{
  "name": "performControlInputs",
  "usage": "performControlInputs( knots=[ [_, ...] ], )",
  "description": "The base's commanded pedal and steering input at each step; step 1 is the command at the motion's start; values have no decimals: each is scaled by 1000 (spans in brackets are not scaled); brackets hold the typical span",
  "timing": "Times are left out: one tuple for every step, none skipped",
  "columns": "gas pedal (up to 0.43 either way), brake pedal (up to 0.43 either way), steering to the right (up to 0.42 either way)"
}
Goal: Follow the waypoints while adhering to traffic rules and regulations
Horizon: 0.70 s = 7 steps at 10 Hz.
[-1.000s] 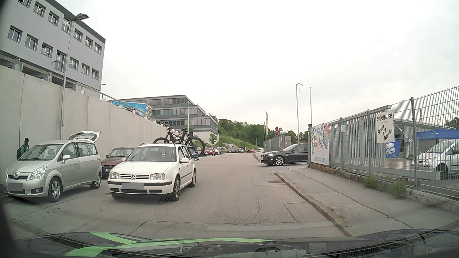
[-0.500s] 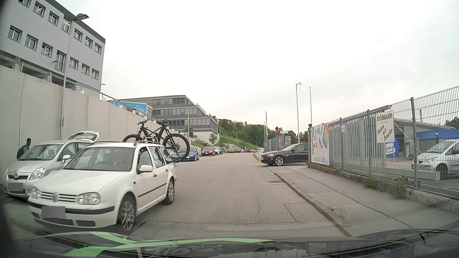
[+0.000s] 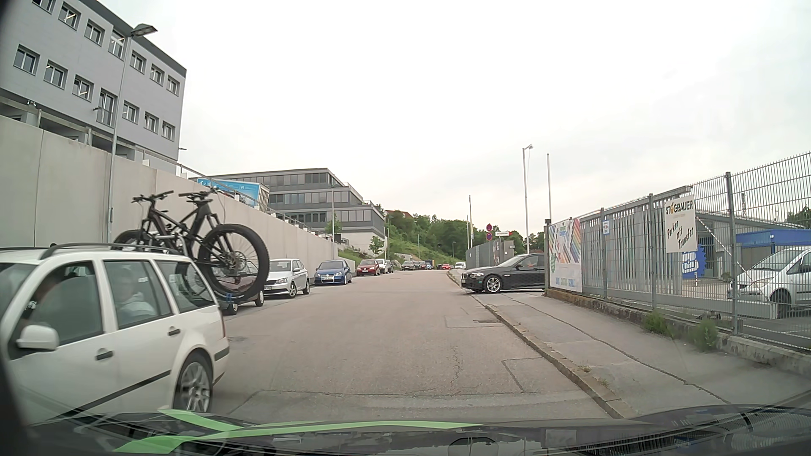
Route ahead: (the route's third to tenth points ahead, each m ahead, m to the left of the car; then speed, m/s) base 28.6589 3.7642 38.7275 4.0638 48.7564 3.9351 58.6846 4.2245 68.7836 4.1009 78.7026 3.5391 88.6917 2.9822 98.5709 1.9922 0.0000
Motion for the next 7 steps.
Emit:
performControlInputs(
  knots=[
    [0,122,-5],
    [0,122,-5],
    [0,122,-4],
    [0,122,-5],
    [0,122,-4],
    [0,122,-5],
    [0,122,-5]
  ],
)
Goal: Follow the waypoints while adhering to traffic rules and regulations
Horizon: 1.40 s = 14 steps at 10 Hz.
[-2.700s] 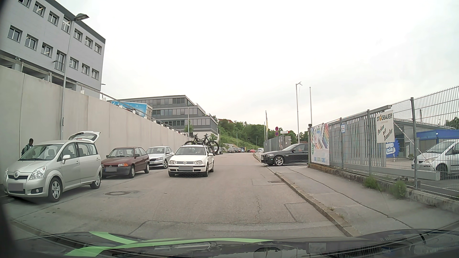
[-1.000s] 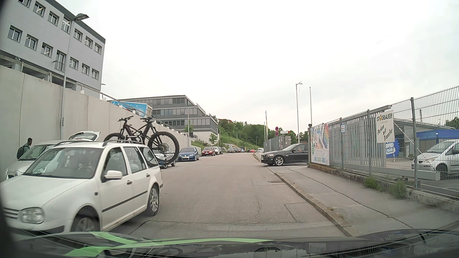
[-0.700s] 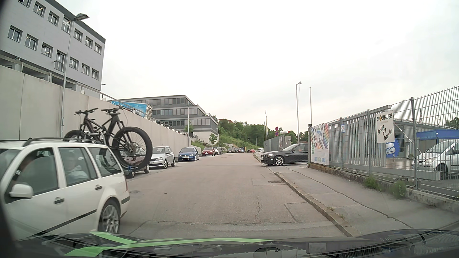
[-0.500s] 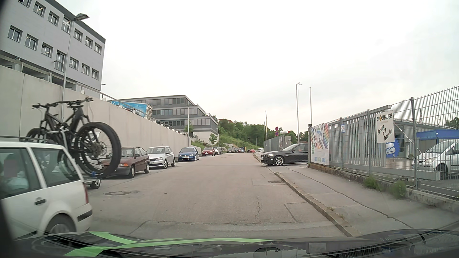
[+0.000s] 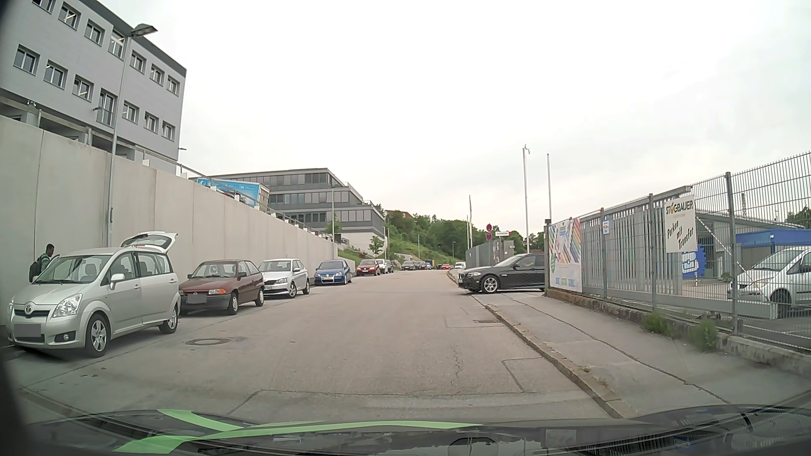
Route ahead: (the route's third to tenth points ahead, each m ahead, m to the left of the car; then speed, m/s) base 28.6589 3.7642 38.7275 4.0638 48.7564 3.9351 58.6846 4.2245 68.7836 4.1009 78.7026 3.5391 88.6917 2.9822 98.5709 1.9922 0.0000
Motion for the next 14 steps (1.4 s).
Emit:
performControlInputs(
  knots=[
    [0,122,-4],
    [0,122,-5],
    [0,116,-5],
    [0,116,-5],
    [0,116,-5],
    [0,116,-5],
    [0,110,-5],
    [0,110,-4],
    [0,110,-5],
    [0,110,-5],
    [0,110,-4],
    [0,110,-5],
    [0,110,-4],
    [0,110,-5]
  ],
)
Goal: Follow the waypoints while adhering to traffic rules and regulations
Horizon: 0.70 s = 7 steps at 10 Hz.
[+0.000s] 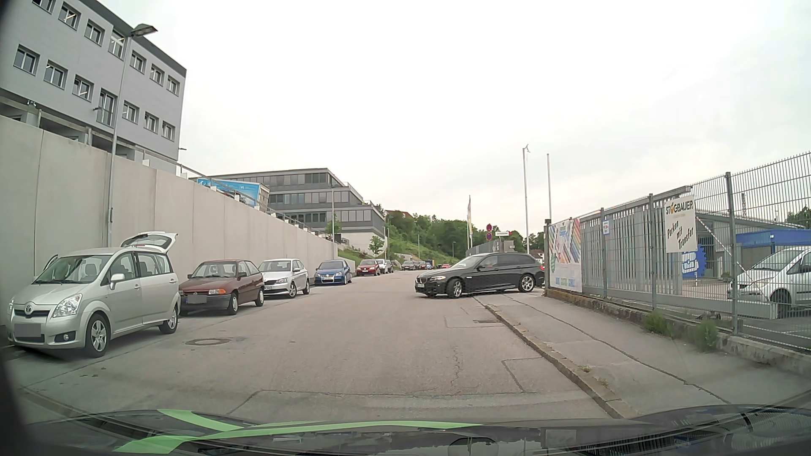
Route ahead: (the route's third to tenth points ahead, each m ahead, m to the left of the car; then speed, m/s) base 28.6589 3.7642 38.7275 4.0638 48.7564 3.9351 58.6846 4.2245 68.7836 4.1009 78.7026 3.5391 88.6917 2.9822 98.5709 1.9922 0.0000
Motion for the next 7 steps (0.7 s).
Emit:
performControlInputs(
  knots=[
    [0,104,-4],
    [0,104,-4],
    [0,104,-5],
    [0,104,-5],
    [0,104,-5],
    [0,110,-5],
    [0,104,-5]
  ],
)
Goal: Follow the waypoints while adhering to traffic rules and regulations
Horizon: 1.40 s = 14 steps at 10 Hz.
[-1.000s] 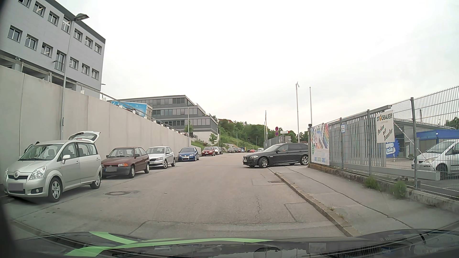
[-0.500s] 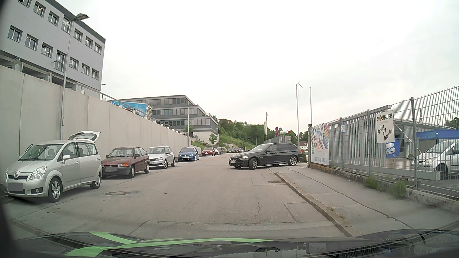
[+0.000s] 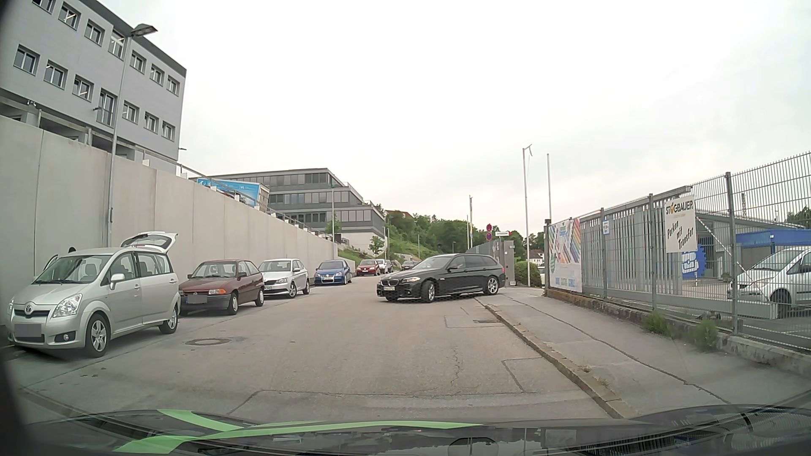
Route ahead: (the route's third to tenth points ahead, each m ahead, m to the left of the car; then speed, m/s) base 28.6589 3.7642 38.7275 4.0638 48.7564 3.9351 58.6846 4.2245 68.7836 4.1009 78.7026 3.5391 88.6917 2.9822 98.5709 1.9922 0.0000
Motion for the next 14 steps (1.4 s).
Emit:
performControlInputs(
  knots=[
    [0,104,-5],
    [0,104,-5],
    [0,104,-4],
    [0,104,-4],
    [0,98,-5],
    [0,104,-5],
    [28,104,-5],
    [87,98,-5],
    [87,98,-5],
    [87,43,-5],
    [87,0,-5],
    [87,0,-5],
    [87,0,-5],
    [87,0,-5]
  ],
)
